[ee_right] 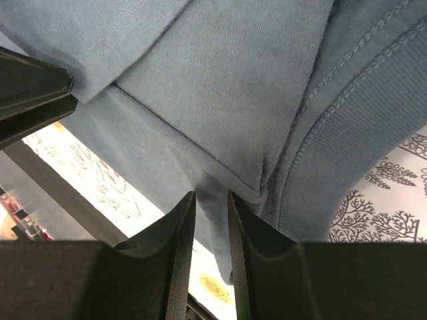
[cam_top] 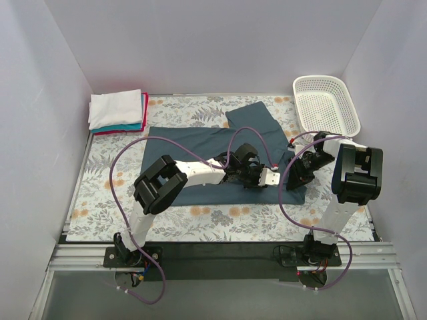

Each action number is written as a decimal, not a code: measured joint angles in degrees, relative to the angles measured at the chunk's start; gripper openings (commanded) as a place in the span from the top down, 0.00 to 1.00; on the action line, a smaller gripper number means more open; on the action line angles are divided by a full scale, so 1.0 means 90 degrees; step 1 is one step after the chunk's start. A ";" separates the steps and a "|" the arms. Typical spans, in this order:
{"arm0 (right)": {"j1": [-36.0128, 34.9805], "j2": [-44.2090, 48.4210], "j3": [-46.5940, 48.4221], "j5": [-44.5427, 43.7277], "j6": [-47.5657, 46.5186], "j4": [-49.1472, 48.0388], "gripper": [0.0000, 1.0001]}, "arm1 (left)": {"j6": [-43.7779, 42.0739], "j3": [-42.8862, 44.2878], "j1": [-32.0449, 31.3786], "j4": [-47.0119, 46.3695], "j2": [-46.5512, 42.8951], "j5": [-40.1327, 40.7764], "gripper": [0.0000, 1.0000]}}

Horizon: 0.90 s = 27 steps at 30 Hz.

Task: Fold and stack the t-shirts
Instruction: Fold the tshirt

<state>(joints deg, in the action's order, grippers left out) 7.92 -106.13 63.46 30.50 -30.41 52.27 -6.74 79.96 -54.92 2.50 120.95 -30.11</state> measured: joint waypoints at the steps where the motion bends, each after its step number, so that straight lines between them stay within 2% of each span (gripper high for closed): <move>1: 0.0000 0.0000 -0.0005 0.0007 0.0002 -0.0002 0.67 | -0.0005 0.0000 0.0000 -0.0002 0.0007 0.0007 0.72; 5: 0.0024 0.0000 -0.0032 0.0039 0.0000 -0.0002 0.67 | -0.0036 0.0000 0.0000 0.0005 0.0070 0.0058 0.71; 19: 0.0041 0.0000 -0.0070 0.0095 -0.0022 -0.0007 0.67 | 0.0146 0.0053 0.0124 -0.0044 0.0080 0.0121 0.89; 27: 0.0044 0.0000 -0.0070 0.0095 -0.0022 -0.0007 0.67 | 0.0680 0.0170 0.0678 -0.0333 0.0080 0.0104 0.89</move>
<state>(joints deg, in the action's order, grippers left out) 8.32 -106.13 62.83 31.35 -30.61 52.21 -0.62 81.49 -48.82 -0.49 121.67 -29.17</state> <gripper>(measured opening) 0.326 0.105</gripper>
